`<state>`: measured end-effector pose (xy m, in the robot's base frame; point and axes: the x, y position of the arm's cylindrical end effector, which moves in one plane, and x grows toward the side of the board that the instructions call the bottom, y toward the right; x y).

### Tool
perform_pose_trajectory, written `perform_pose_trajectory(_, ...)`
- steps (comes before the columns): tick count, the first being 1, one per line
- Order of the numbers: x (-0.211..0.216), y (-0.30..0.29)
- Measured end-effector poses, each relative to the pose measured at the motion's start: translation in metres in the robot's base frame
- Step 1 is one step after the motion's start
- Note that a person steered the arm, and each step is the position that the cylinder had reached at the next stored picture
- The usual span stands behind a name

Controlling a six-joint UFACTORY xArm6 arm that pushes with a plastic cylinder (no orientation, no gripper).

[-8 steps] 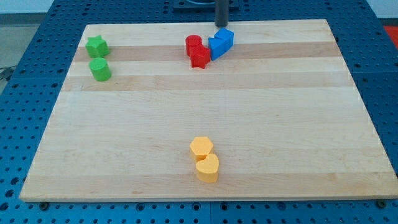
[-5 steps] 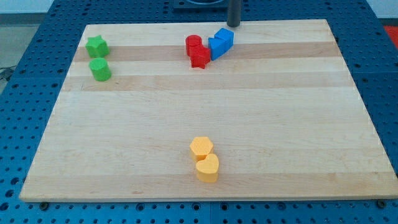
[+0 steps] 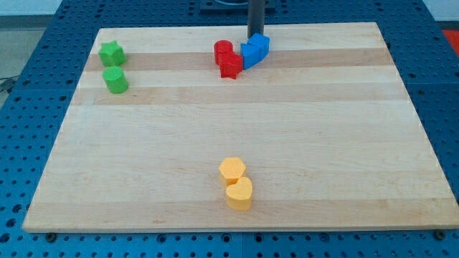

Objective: Push the blue blocks to the bottom

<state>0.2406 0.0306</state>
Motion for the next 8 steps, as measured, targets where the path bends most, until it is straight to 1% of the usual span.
perform_pose_trajectory(2, 0.066, -0.014)
perform_pose_trajectory(4, 0.149, -0.02)
perform_pose_trajectory(6, 0.158, -0.02)
perform_pose_trajectory(8, 0.201, -0.021)
